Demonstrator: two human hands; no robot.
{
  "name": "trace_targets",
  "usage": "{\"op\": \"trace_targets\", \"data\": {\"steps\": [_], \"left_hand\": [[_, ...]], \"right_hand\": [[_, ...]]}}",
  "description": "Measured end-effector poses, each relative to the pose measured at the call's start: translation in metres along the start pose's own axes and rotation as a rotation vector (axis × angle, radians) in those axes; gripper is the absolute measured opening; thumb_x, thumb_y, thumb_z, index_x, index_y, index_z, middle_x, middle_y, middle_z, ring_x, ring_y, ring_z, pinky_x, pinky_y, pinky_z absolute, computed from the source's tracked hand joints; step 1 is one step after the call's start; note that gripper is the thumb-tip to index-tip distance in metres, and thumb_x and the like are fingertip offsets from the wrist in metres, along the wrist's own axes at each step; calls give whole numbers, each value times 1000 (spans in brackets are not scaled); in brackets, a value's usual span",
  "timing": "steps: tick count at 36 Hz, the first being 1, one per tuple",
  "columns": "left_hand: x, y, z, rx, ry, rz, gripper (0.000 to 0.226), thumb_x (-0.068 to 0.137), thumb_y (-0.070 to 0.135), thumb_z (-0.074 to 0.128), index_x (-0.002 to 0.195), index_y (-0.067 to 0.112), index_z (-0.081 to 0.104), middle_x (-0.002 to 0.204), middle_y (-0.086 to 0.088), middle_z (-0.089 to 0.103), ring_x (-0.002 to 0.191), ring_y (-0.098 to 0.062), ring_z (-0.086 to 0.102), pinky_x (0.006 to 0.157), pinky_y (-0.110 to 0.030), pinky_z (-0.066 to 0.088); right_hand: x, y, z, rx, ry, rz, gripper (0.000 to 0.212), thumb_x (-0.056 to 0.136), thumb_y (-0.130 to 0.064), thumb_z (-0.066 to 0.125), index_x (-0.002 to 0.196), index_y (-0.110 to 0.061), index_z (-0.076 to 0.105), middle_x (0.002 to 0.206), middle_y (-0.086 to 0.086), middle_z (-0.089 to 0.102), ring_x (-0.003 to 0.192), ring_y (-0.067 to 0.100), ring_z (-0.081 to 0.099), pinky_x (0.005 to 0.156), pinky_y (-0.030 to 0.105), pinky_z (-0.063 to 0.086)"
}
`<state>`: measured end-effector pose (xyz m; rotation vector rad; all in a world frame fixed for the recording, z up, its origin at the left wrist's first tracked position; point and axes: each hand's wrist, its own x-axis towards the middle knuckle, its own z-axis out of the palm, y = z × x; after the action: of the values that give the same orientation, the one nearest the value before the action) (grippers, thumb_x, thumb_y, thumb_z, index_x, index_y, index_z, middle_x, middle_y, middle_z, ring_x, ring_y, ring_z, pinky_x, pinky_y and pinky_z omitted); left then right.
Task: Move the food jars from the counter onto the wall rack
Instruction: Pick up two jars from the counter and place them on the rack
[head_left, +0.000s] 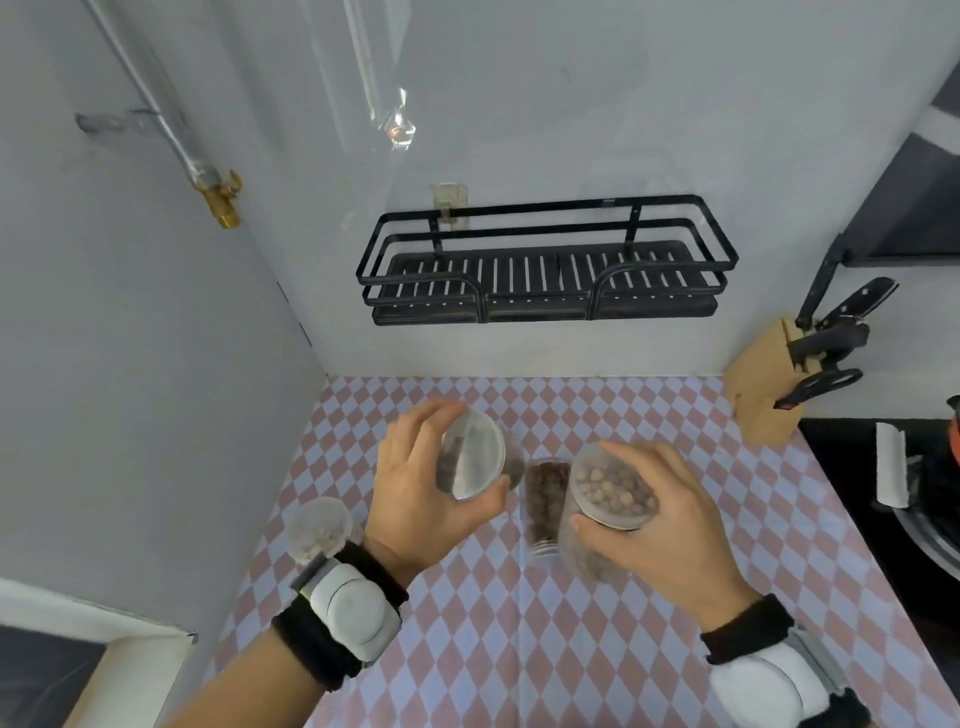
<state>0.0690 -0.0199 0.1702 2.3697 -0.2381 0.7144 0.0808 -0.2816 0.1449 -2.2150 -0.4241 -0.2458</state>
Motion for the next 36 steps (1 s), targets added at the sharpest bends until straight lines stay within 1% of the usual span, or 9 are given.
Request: {"op": "trace_targets", "data": {"steps": [4,7,10,14,18,23,26,30,36], "left_hand": [[28,8,-13,-25,30,11,75,70,57,73,132,18,54,134,-3,49,124,-15,44,101,-43,45],[47,13,-22,-22,25,28,71,70,57,72,128,18,60,136,-7,50,125,-20,46,98,-51,46],[70,19,-35,-32,44,62,65,71,54,73,123,17,64,135,-7,52,126,-22,47,100,-52,44],[113,30,-61,-69,111,92,59,72,51,74,121,18,65,129,-2,55,123,-18,52,100,-40,47],[154,37,-82,-108,178,87,58,74,53,72,120,19,65,124,2,57,116,-7,53,96,-17,42],[203,33,-101,-59,223,86,56,74,54,71,121,23,62,124,3,56,108,-4,50,91,-11,38],[224,24,-104,-53,220,29,56,74,54,72,121,27,61,123,7,52,106,-7,49,94,-21,41],[252,9,-101,-20,205,-41,53,75,49,77,121,29,60,122,7,47,110,-11,49,99,-31,44],[276,-20,-89,24,100,-78,57,76,50,78,124,27,59,129,4,45,120,-20,50,102,-38,44]], "right_hand": [[28,-17,-6,23,37,-31,76,62,-61,76,129,-29,58,117,-16,53,108,2,57,79,17,53],[46,-27,-9,29,45,-68,76,62,-60,78,129,-30,59,116,-17,52,108,0,56,79,18,55],[65,-40,-14,63,73,-92,77,59,-59,81,129,-33,60,117,-20,52,108,1,57,80,15,52],[98,-63,-26,104,97,-152,75,59,-57,83,127,-36,60,117,-24,52,109,2,58,83,12,49],[128,-86,-38,131,161,-201,70,58,-54,85,120,-40,57,116,-23,57,109,2,58,84,10,46],[170,-114,-53,184,214,-204,69,55,-61,83,110,-36,49,108,-20,60,100,-1,59,75,13,47],[193,-128,-60,183,243,-210,69,54,-65,80,109,-35,50,110,-18,60,101,2,59,78,26,52],[225,-142,-68,191,256,-198,68,55,-60,84,108,-34,50,112,-16,62,103,10,62,85,39,55],[263,-151,-70,100,278,-203,70,54,-63,82,109,-35,49,114,-15,60,101,11,60,84,38,54]]}}
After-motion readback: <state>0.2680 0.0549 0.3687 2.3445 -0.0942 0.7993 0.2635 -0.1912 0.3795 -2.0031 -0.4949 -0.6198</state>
